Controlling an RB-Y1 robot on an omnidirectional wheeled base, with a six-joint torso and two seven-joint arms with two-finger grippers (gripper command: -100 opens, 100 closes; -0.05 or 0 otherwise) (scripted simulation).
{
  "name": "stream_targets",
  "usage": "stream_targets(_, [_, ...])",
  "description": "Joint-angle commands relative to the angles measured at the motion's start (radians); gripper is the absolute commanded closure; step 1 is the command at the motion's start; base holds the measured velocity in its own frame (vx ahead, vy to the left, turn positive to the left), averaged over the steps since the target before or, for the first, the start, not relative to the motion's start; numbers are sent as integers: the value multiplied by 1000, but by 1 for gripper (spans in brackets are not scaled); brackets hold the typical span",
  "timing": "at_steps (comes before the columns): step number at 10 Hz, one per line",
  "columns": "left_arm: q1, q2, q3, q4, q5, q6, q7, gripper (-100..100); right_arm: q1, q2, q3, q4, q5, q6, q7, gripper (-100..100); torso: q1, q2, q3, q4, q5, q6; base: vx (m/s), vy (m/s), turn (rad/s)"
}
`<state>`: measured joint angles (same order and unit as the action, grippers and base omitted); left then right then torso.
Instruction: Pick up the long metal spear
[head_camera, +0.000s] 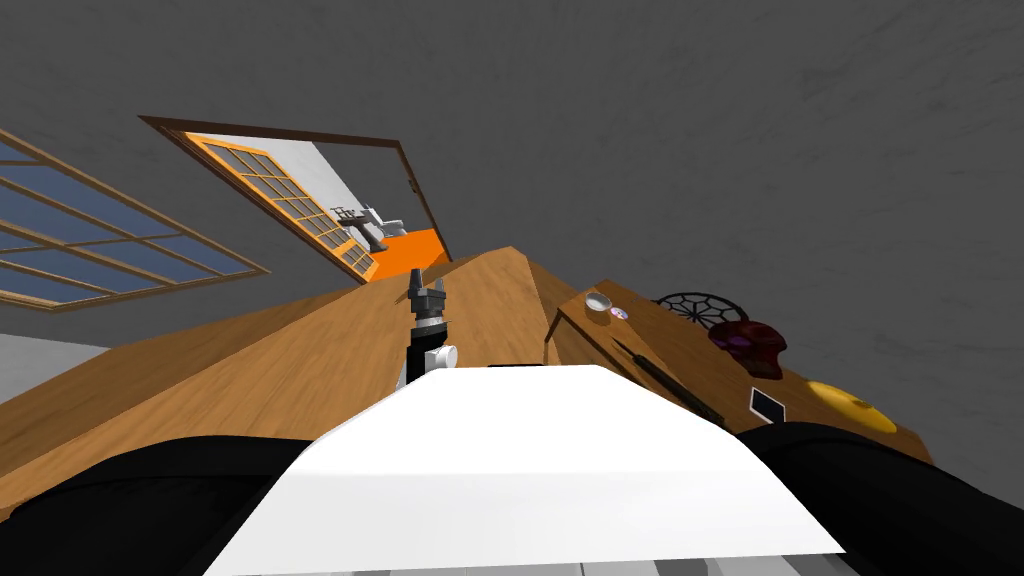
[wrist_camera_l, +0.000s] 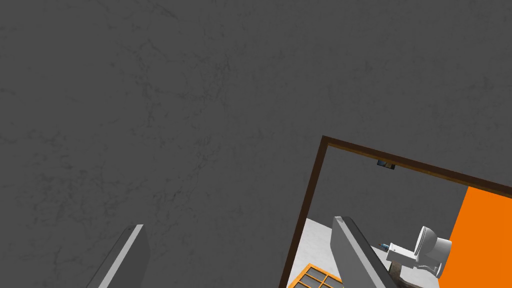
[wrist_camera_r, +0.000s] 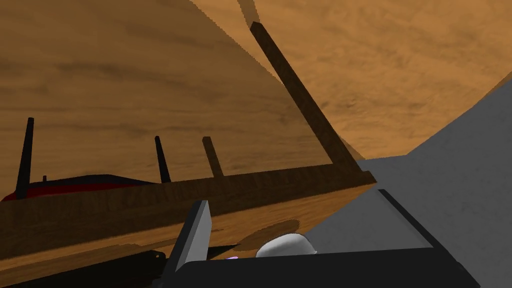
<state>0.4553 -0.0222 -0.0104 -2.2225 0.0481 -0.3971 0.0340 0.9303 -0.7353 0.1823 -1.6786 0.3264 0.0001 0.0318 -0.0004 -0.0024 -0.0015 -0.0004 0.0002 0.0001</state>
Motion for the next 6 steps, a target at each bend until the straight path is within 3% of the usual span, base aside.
stream_targets(1, [0,0,0,0,0,0,0,0,5,-28,28,35,19,37,29,-100,0,0,0,0,0,0,48,-12,134])
stream_targets(3, [0,0,0,0,0,0,0,0,12,-55,50,62,33,60,53,-100,-2,-1,0,0,0,0,65,-33,140])
stream_targets(6, [0,0,0,0,0,0,0,0,23,-129,118,141,76,122,130,-100,-4,-1,0,0,-1,-1,63,-70,203])
